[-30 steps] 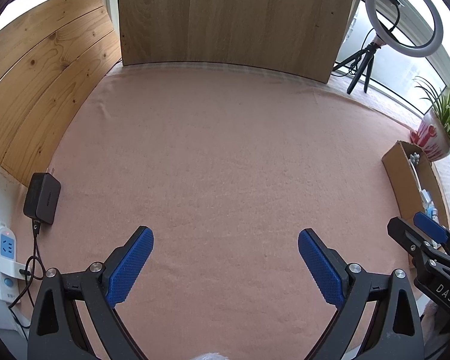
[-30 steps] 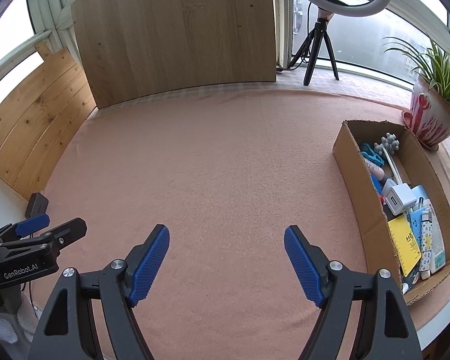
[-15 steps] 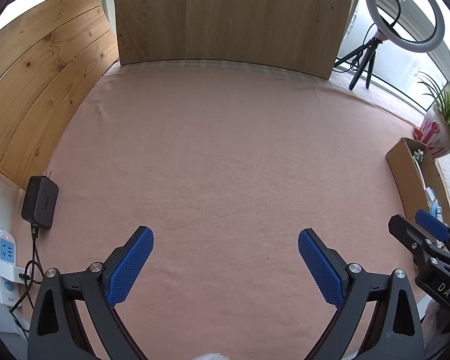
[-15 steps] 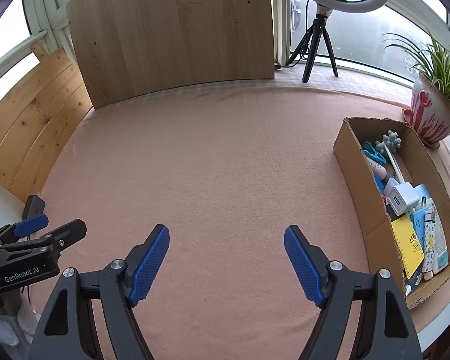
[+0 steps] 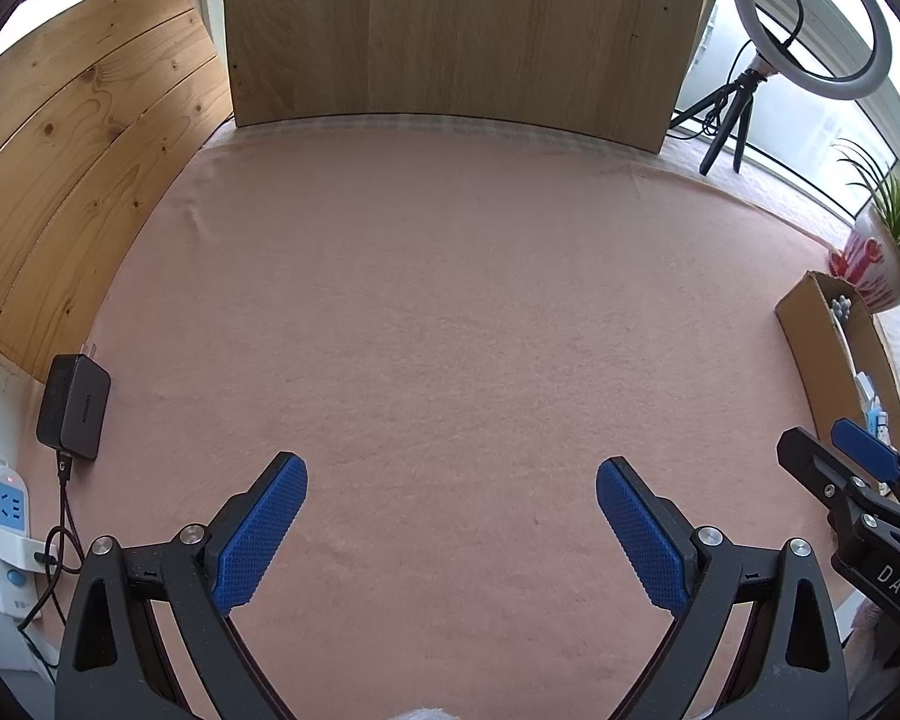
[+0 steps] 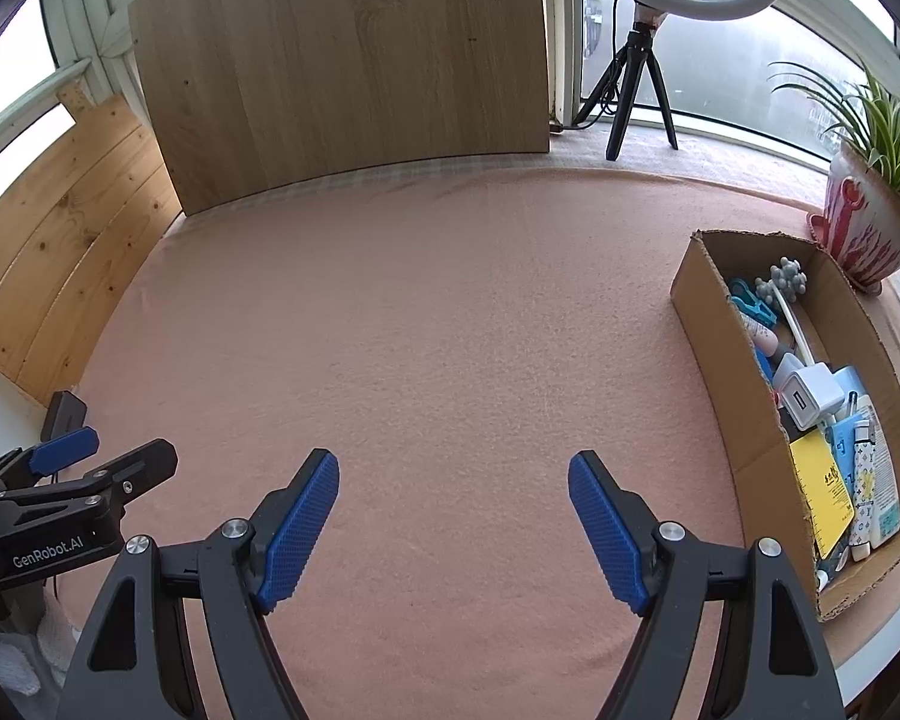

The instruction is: Organize objects

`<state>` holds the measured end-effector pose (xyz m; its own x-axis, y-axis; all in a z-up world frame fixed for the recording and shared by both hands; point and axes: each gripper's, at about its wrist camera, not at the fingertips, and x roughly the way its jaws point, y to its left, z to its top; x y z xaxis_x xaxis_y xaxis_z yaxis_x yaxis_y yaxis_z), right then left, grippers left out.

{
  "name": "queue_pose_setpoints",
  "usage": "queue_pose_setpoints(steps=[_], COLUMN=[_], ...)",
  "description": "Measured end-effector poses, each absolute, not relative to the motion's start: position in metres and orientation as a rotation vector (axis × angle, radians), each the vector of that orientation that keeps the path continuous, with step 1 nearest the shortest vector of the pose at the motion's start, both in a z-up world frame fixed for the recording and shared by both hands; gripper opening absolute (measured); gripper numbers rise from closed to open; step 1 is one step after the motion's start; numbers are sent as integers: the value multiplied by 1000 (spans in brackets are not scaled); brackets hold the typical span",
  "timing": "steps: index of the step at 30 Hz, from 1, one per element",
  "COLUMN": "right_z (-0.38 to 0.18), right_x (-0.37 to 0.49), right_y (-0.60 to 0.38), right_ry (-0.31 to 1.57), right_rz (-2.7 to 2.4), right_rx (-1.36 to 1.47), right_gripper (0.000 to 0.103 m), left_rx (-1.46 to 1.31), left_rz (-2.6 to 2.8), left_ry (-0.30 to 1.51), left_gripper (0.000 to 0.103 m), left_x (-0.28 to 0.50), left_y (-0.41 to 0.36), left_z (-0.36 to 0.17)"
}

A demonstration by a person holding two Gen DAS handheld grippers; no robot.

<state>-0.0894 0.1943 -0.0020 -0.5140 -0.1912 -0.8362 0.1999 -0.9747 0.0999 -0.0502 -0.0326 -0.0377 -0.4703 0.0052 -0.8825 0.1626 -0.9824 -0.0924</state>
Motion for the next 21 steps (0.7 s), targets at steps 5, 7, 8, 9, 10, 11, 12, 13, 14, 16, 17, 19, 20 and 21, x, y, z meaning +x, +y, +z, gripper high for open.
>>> queue_pose_setpoints(steps=[5, 7, 8, 9, 10, 11, 12, 13, 14, 16, 17, 19, 20, 21], right_z=[-4, -5, -5, -5, -5, -6, -7, -7, -7, -8, -9, -9, -10, -11], right_x=[-91, -91, -91, -92, -92, -92, -92, -93, -93, -94, -95, -95, -96, -96], right_y=[195, 194, 194, 194, 194, 194, 194, 194, 194, 194, 194, 194, 194, 194], right_ry=[11, 11, 10, 9, 8, 8, 7, 6, 5, 6, 6, 5, 5, 6], right_rz=[-2549, -2548, -2547, -2546, -2546, -2546, -2546, -2545, -2544, -2543, -2543, -2543, -2543, -2543], right_rx=[1418, 1419, 1419, 1420, 1422, 1423, 1424, 1426, 1428, 1431, 1432, 1434, 1436, 1438], right_gripper=[76, 76, 76, 76, 76, 76, 76, 76, 76, 76, 76, 76, 76, 76], left_rx=[1568, 1570, 1572, 1574, 1575, 1576, 1577, 1579, 1581, 1585, 1587, 1592, 1594, 1596], left_rz=[-2602, -2602, -2601, -2600, -2599, -2598, -2598, -2598, -2598, -2597, -2596, -2595, -2594, -2592], left_ry=[246, 246, 245, 244, 244, 244, 243, 240, 238, 235, 232, 230, 229, 227], left_gripper=[99, 99, 99, 99, 99, 99, 99, 99, 99, 99, 99, 99, 99, 99], left_x=[-52, -52, -53, -53, -53, -54, -54, -55, -55, -55, -56, -57, -58, -58], left_y=[-33, -33, -33, -34, -33, -34, -34, -34, -34, -34, -33, -33, -34, -34], left_z=[-40, -40, -41, -41, -42, -42, -42, -43, -43, -45, -45, -47, -48, -49])
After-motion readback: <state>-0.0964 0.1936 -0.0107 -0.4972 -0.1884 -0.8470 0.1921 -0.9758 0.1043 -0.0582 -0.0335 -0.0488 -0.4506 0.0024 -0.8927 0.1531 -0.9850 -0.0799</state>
